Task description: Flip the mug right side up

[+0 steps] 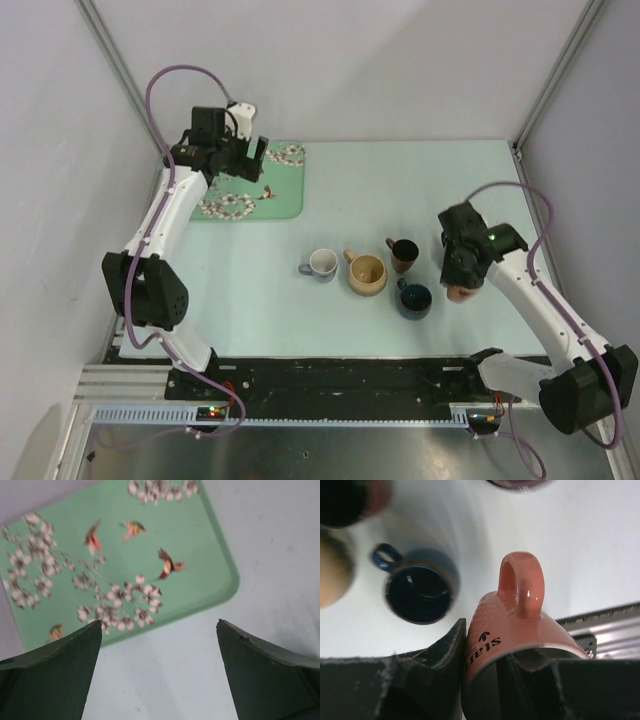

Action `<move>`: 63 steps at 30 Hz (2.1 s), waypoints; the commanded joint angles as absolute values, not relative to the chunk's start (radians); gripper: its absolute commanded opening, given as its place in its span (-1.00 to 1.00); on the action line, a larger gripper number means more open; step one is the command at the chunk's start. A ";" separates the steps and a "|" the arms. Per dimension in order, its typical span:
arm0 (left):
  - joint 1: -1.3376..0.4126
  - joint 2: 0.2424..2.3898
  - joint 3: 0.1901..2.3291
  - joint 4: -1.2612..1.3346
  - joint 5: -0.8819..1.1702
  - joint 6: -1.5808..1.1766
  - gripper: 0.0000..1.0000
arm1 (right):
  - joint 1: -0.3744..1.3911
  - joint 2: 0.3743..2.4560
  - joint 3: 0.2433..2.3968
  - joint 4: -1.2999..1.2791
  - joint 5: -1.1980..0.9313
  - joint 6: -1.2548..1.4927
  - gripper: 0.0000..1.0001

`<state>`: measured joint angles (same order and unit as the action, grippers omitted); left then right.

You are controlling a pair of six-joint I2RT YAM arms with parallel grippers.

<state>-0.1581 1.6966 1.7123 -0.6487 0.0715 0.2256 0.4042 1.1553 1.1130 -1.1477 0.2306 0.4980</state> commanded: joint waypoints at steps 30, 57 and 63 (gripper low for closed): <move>-0.087 1.534 1.464 -0.552 0.053 0.155 0.99 | 0.058 1.063 0.682 -0.751 0.174 0.652 0.32; -0.019 0.995 1.075 -0.429 -0.026 0.072 0.99 | 0.054 0.660 0.818 -0.407 0.255 0.243 0.99; 0.025 0.479 0.652 -0.303 0.008 0.127 0.99 | 0.055 0.583 0.716 -0.395 0.269 0.301 0.99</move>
<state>0.0105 0.7330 0.8570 -0.3969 0.0036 0.0902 0.0566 0.6456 0.7734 -0.4480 0.2253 0.2783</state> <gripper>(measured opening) 0.995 0.993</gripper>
